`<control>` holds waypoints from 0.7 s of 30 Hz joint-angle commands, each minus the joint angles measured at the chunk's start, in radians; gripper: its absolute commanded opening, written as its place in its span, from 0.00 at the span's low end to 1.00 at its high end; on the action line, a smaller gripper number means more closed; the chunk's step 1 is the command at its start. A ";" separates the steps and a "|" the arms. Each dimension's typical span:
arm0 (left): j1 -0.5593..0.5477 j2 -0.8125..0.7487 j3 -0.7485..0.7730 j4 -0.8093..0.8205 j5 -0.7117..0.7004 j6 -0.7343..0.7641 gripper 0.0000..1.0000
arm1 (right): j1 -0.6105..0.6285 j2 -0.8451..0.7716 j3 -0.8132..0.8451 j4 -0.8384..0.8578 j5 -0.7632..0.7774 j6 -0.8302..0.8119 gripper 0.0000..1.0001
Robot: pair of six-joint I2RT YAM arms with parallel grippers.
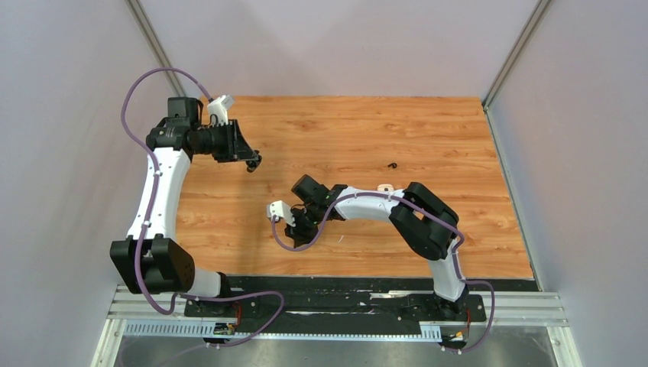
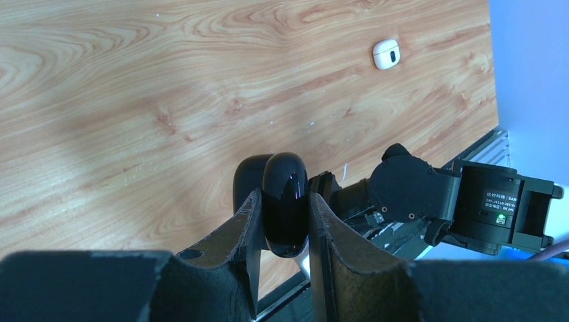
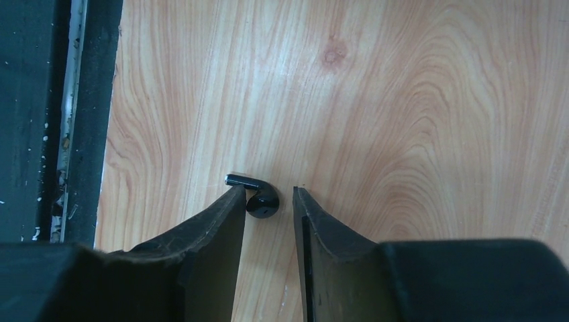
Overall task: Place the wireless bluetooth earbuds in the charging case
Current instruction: Pick up the left earbud from the corner of the board.
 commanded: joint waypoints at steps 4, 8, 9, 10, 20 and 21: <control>0.011 -0.046 -0.006 0.029 0.025 -0.006 0.00 | 0.013 -0.022 -0.030 0.009 0.054 -0.059 0.36; 0.011 -0.045 -0.007 0.028 0.028 -0.008 0.00 | 0.015 -0.039 -0.051 0.007 0.058 -0.076 0.36; 0.011 -0.044 -0.006 0.029 0.029 -0.008 0.00 | 0.014 -0.042 -0.057 0.006 0.060 -0.081 0.36; 0.011 -0.043 -0.006 0.031 0.031 -0.009 0.00 | 0.015 -0.046 -0.061 0.007 0.063 -0.086 0.36; 0.011 -0.029 0.002 0.044 0.039 -0.023 0.00 | 0.013 -0.043 -0.069 0.019 0.086 -0.115 0.31; 0.011 -0.028 0.002 0.045 0.039 -0.023 0.00 | 0.014 -0.042 -0.070 0.022 0.086 -0.114 0.30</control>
